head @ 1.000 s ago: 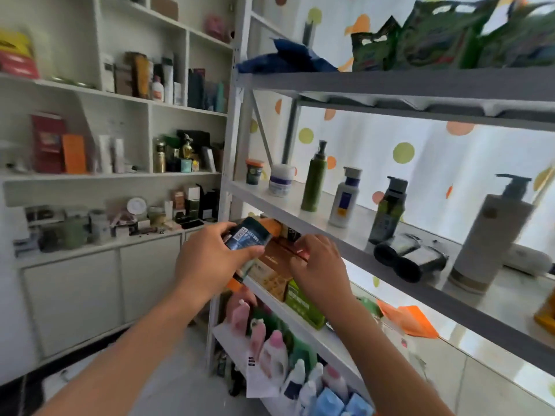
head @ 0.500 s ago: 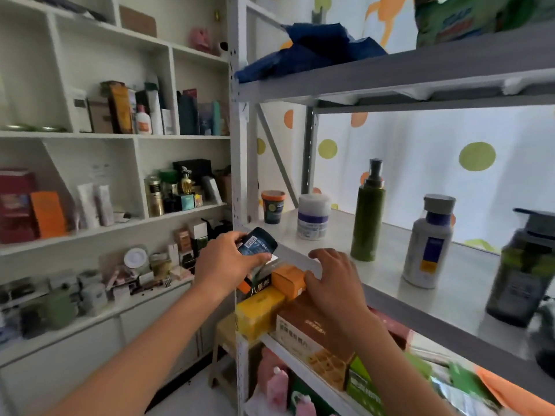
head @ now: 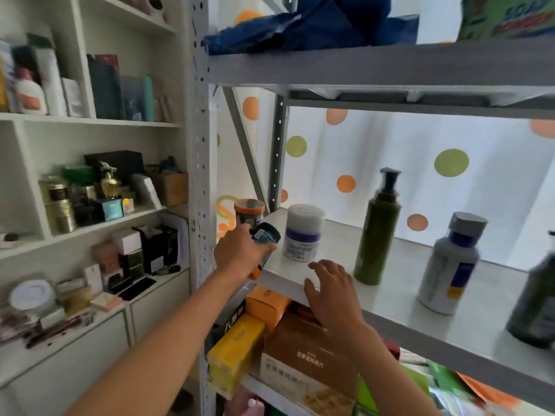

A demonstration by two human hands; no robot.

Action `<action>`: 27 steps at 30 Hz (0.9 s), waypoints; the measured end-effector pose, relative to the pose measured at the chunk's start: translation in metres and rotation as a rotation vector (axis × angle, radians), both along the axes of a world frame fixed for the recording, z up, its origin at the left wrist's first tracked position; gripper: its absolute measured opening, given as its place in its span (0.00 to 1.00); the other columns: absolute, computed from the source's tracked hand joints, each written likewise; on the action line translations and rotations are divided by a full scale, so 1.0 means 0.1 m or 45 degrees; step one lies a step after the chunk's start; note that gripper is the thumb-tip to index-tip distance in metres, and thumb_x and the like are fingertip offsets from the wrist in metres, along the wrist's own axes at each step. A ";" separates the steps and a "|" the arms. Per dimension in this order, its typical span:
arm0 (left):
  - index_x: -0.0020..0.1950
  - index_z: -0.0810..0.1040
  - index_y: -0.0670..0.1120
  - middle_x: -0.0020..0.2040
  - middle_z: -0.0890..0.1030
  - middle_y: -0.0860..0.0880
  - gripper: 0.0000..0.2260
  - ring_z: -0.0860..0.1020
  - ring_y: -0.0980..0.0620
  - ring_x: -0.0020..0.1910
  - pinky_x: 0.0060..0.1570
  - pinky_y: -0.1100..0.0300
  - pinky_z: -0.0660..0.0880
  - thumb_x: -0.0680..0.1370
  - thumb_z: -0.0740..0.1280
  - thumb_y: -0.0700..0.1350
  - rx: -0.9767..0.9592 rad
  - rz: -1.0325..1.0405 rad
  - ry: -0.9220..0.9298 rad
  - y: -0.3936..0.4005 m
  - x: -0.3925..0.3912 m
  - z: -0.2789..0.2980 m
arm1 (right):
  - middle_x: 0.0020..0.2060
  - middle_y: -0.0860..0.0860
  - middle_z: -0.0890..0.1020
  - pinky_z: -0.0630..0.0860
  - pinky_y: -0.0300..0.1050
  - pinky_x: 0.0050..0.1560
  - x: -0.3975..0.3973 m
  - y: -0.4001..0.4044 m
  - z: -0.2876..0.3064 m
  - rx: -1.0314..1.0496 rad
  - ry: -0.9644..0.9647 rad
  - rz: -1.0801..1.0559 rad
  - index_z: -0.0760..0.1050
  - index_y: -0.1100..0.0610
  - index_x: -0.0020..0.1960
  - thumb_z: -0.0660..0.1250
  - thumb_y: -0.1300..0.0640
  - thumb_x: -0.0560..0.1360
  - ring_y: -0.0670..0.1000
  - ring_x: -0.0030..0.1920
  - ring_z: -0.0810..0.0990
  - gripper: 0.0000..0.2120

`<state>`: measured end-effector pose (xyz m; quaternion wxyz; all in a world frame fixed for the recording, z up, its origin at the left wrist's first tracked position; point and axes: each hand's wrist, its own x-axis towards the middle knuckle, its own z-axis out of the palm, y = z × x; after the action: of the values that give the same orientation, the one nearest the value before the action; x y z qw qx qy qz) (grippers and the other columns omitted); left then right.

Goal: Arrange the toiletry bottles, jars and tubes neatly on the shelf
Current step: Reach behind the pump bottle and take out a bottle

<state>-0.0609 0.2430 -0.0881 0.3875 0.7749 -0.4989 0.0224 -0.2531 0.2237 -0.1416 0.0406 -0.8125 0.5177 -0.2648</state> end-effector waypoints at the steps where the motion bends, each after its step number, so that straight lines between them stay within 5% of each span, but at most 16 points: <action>1: 0.57 0.77 0.49 0.49 0.83 0.51 0.28 0.81 0.50 0.46 0.38 0.58 0.76 0.67 0.70 0.67 0.007 0.005 -0.027 -0.09 0.02 -0.01 | 0.74 0.48 0.66 0.61 0.50 0.74 0.03 -0.03 -0.02 -0.010 0.017 -0.025 0.65 0.47 0.73 0.58 0.44 0.81 0.51 0.73 0.62 0.21; 5: 0.49 0.77 0.48 0.44 0.82 0.50 0.22 0.81 0.49 0.41 0.33 0.61 0.71 0.69 0.70 0.65 0.034 0.051 -0.108 -0.39 0.07 -0.02 | 0.75 0.50 0.65 0.60 0.52 0.74 0.15 -0.12 -0.12 -0.109 0.243 -0.159 0.64 0.47 0.73 0.52 0.44 0.82 0.53 0.74 0.62 0.21; 11: 0.47 0.76 0.45 0.41 0.81 0.50 0.16 0.80 0.48 0.41 0.37 0.57 0.77 0.74 0.69 0.58 -0.082 0.063 -0.197 -0.65 0.10 -0.09 | 0.51 0.50 0.82 0.75 0.48 0.51 0.24 -0.18 -0.22 -0.330 0.373 -0.241 0.78 0.50 0.53 0.52 0.47 0.81 0.53 0.53 0.78 0.17; 14: 0.62 0.74 0.45 0.57 0.80 0.47 0.21 0.77 0.45 0.58 0.49 0.49 0.80 0.76 0.66 0.58 -0.143 0.046 -0.160 -0.76 0.07 -0.24 | 0.50 0.49 0.82 0.75 0.48 0.51 0.23 -0.20 -0.25 -0.373 0.370 -0.242 0.79 0.50 0.53 0.53 0.47 0.81 0.52 0.53 0.78 0.17; 17: 0.73 0.62 0.46 0.71 0.67 0.45 0.31 0.67 0.43 0.70 0.60 0.46 0.75 0.76 0.65 0.59 -0.131 -0.038 -0.070 -0.79 0.03 -0.39 | 0.51 0.49 0.82 0.74 0.48 0.52 0.23 -0.21 -0.26 -0.365 0.368 -0.248 0.79 0.50 0.54 0.52 0.46 0.81 0.52 0.53 0.78 0.18; 21: 0.75 0.54 0.49 0.75 0.61 0.47 0.35 0.64 0.45 0.73 0.65 0.49 0.71 0.75 0.69 0.54 -0.204 -0.181 -0.052 -0.70 -0.01 -0.55 | 0.51 0.49 0.82 0.74 0.48 0.52 0.23 -0.22 -0.27 -0.373 0.371 -0.255 0.78 0.50 0.55 0.50 0.45 0.81 0.51 0.52 0.79 0.19; 27: 0.78 0.53 0.49 0.78 0.55 0.48 0.31 0.57 0.45 0.76 0.67 0.46 0.67 0.79 0.63 0.55 -0.101 -0.238 -0.200 -0.75 0.07 -0.59 | 0.51 0.48 0.82 0.74 0.48 0.51 0.23 -0.25 -0.29 -0.385 0.351 -0.266 0.78 0.49 0.55 0.49 0.45 0.81 0.51 0.51 0.79 0.19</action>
<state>-0.0542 0.1681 -0.1472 0.3779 0.7049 -0.5966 0.0664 -0.2302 0.1990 -0.1704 -0.1805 -0.7798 0.5542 -0.2286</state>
